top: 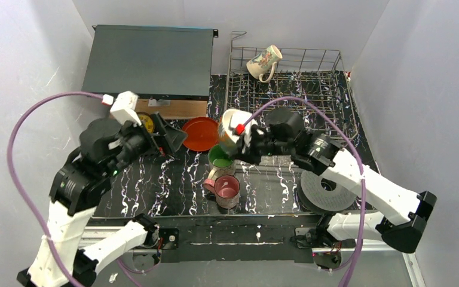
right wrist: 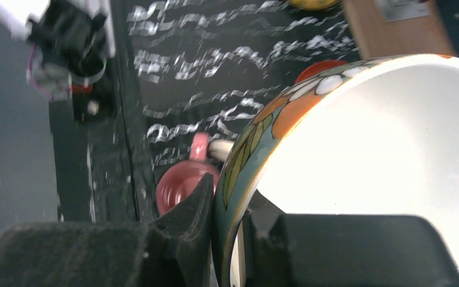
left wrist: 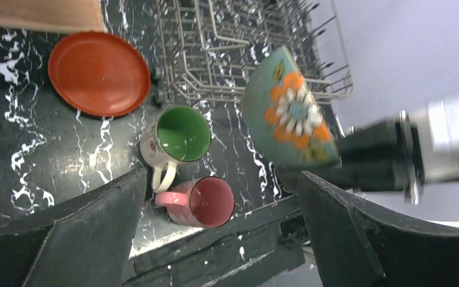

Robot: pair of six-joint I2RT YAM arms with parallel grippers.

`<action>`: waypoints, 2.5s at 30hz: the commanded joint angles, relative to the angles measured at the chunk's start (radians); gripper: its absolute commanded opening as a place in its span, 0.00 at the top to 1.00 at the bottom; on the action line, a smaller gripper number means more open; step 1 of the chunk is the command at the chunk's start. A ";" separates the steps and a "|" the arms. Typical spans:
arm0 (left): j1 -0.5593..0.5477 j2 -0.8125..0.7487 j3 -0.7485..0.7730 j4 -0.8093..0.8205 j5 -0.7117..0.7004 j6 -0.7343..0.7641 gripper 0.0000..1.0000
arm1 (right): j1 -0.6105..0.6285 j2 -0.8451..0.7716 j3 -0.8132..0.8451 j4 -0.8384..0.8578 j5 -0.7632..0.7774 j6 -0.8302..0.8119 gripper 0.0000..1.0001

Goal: Load the mixed dishes into the dish rack

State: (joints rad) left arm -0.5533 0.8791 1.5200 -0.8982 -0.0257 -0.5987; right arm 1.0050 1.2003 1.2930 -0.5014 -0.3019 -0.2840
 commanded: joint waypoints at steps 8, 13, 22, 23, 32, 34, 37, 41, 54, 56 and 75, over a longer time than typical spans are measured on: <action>0.001 -0.134 -0.178 0.067 0.026 -0.018 0.02 | -0.309 0.040 0.003 0.811 -0.204 0.647 0.99; 0.001 -0.164 -0.218 0.056 0.063 -0.030 0.02 | -0.429 0.144 0.023 1.010 -0.275 0.875 0.99; 0.001 -0.176 -0.257 0.055 0.118 -0.026 0.02 | -0.511 0.280 0.117 1.064 -0.308 0.980 0.99; 0.001 -0.178 -0.263 0.058 0.120 -0.023 0.02 | -0.516 0.295 0.122 1.073 -0.309 0.992 0.99; 0.001 -0.168 -0.275 0.074 0.146 -0.009 0.02 | -0.541 0.410 0.171 1.163 -0.337 1.095 0.99; 0.001 -0.165 -0.274 0.072 0.151 -0.005 0.02 | -0.543 0.417 0.171 1.170 -0.333 1.095 0.99; 0.001 -0.164 -0.275 0.073 0.155 -0.003 0.02 | -0.552 0.415 0.170 1.182 -0.335 1.103 0.99; 0.001 -0.174 -0.292 0.076 0.152 -0.002 0.02 | -0.561 0.385 0.179 1.148 -0.321 1.078 0.99; 0.001 -0.128 -0.282 0.098 0.185 -0.011 0.02 | -0.615 0.346 0.158 1.173 -0.295 1.102 0.99; 0.001 -0.132 -0.285 0.097 0.185 -0.018 0.02 | -0.625 0.347 0.148 1.192 -0.292 1.120 0.99; 0.001 -0.075 -0.277 0.122 0.230 -0.065 0.02 | -0.700 0.529 0.207 1.289 -0.280 1.182 0.99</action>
State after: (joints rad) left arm -0.5533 0.7918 1.2182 -0.7845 0.1810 -0.6666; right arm 0.3195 1.7302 1.4063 0.5724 -0.5999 0.8795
